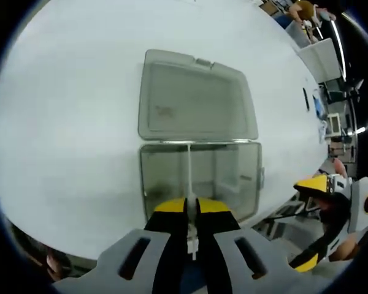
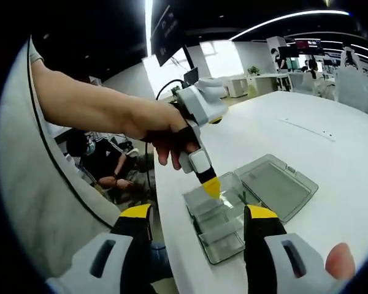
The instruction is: Insert the divider into the dual guide fixture by aligning both edges with the guide slots and pushing it downward to the bottom, including one-sided entry, uneven engagement, binding, and posture correction.
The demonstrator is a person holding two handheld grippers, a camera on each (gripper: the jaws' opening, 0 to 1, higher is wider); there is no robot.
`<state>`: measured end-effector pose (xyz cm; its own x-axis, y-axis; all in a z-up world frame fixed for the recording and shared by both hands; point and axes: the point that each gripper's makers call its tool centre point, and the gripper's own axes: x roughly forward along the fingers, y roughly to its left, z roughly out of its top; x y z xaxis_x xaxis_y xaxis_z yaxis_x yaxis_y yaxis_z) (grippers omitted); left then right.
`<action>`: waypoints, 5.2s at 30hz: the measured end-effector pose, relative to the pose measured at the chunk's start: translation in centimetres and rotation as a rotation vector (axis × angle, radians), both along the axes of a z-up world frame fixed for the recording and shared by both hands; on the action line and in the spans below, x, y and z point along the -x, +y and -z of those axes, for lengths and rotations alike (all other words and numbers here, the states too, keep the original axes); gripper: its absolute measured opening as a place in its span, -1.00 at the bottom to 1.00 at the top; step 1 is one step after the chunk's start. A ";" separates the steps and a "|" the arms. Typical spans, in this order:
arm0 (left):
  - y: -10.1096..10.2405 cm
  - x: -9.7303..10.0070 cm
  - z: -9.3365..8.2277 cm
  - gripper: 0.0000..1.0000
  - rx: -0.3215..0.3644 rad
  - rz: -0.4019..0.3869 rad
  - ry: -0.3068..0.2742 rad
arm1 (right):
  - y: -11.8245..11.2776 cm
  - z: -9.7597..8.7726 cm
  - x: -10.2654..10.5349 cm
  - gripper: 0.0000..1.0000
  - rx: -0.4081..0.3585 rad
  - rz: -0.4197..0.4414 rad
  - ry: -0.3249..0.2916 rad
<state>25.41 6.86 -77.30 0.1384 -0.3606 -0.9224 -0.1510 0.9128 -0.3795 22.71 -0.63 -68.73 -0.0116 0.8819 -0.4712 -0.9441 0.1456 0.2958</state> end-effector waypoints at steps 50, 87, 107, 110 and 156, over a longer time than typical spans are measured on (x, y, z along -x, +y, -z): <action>0.0 -0.1 0.5 -0.98 -0.036 0.041 0.014 | 0.1 -0.1 0.0 0.12 0.002 -0.003 0.006; -0.2 -0.2 0.9 -0.98 -0.122 0.076 0.016 | 0.1 0.4 0.0 0.12 0.002 -0.006 0.016; -0.7 -0.1 1.3 -0.99 -0.194 0.115 0.033 | 0.2 0.5 0.4 0.12 0.001 -0.004 0.022; -0.7 -0.2 1.5 -0.99 -0.210 0.126 0.041 | 0.1 0.5 0.4 0.11 0.005 -0.006 0.022; -0.8 -0.4 3.6 -0.88 -0.230 0.164 0.002 | -0.6 1.1 0.2 0.11 0.021 0.013 0.041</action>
<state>25.86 6.01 -80.91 0.0940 -0.1591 -0.9828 0.0054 0.9872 -0.1593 22.52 -1.22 -69.84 -0.0196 0.8721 -0.4889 -0.9293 0.1645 0.3306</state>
